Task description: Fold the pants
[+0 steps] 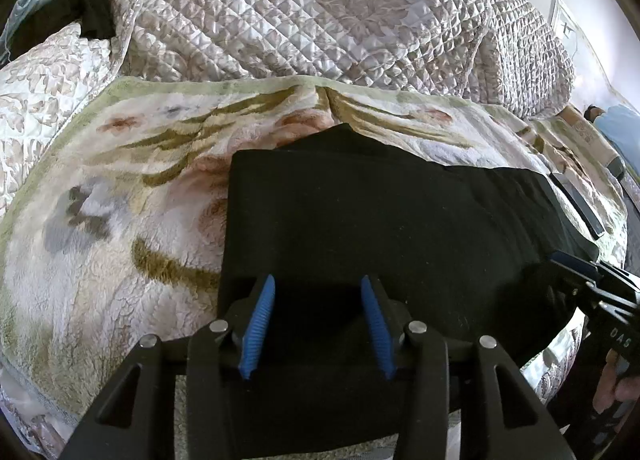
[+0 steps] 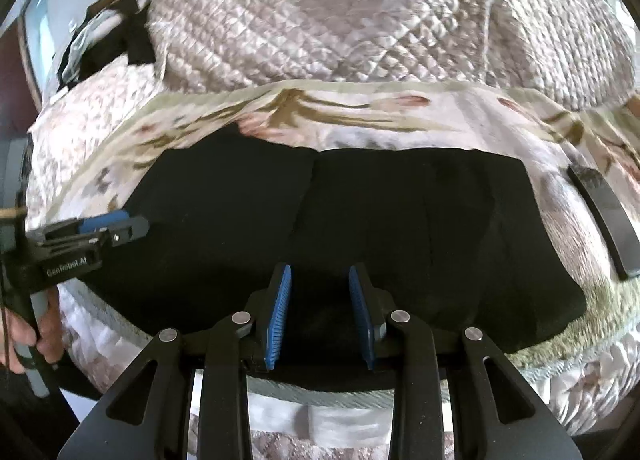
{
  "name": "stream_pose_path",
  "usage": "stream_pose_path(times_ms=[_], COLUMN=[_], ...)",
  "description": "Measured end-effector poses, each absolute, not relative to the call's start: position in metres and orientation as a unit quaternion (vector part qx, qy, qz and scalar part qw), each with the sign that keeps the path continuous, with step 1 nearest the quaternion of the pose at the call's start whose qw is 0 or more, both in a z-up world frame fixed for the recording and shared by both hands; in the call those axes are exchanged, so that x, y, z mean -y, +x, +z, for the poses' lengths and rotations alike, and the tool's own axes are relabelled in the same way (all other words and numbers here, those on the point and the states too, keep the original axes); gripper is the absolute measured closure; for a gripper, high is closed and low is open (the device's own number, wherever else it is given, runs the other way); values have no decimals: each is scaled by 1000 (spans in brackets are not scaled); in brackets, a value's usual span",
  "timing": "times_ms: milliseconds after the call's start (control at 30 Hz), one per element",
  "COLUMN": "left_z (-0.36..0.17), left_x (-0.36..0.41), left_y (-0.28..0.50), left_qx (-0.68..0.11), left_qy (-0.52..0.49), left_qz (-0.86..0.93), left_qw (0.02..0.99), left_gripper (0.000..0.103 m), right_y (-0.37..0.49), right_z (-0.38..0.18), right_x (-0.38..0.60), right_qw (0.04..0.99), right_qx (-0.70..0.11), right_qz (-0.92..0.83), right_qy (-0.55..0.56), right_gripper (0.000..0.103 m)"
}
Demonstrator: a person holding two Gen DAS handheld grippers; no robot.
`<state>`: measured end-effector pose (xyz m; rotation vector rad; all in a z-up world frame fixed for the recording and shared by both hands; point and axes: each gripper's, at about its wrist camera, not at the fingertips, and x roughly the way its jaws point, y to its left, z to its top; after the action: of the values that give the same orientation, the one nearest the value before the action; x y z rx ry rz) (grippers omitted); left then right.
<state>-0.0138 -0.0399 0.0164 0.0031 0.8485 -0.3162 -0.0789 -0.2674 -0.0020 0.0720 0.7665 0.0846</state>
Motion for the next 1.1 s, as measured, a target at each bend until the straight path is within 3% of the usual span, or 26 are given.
stream_pose_path(times_ms=[100,167,200,667,867,1100], left_z=[17,19,20,24,23,22], left_x=[40,41,42,45,44,44], left_y=[-14,-17,-18,-23,-23,-23], left_qx=[-409,-407,-406,-398,-399,-400], left_qy=[2,3,3,4,4,3], left_qz=[-151,-152,-153,-168,-167,-166], left_qw=[900,901,901,902,901,901], left_gripper=[54,54,54,54,54,54], right_y=[-83,-85,-88,-113,-120,-113], right_z=[0,1,2,19,23,-5], right_x=[272,275,277,332,375,387], right_qw=[924,923,924,925,916,879], right_qx=[-377,-375,-373,-343,-316,-359], right_qz=[44,48,49,-27,-120,-125], right_qy=[55,67,74,162,217,288], right_gripper=[71,56,54,53,47,45])
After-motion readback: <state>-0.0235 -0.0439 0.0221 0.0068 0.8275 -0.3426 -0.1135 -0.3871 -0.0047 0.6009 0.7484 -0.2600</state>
